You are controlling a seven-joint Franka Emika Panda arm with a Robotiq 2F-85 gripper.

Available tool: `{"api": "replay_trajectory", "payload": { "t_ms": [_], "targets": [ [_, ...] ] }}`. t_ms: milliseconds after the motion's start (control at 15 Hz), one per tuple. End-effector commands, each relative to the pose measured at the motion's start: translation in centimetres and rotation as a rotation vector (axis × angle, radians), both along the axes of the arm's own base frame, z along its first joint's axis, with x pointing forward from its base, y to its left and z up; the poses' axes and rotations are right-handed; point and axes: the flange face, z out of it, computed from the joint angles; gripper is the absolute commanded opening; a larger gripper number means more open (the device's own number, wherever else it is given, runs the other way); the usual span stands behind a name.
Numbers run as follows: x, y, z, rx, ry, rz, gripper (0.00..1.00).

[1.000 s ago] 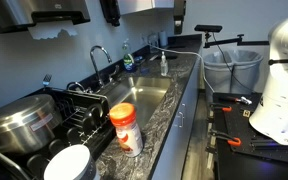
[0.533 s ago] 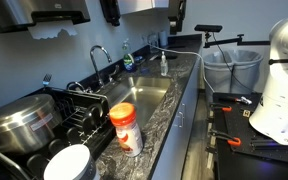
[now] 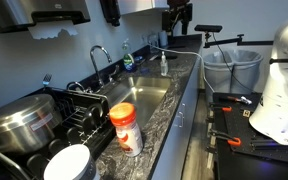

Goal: Move the soap bottle backwards

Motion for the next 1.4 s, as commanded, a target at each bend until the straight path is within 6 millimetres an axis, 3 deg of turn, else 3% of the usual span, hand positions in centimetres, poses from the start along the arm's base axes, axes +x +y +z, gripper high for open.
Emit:
{"api": "replay_trajectory", "payload": {
  "t_ms": [0, 467, 600, 1200, 1333],
  "targets": [
    [0.9, -2.8, -2.3, -0.025, 0.023, -0.198, 1.0],
    [2.0, -7.1, -6.8, -0.158, 0.025, -0.539, 1.0],
    [2.3, -6.7, -7.1, -0.179, -0.022, -0.467, 1.0],
    [2.4, -6.8, -7.1, -0.171, 0.001, -0.459, 1.0],
    [2.9, -7.1, -7.2, -0.261, -0.048, -0.593, 1.0]
  ]
}}
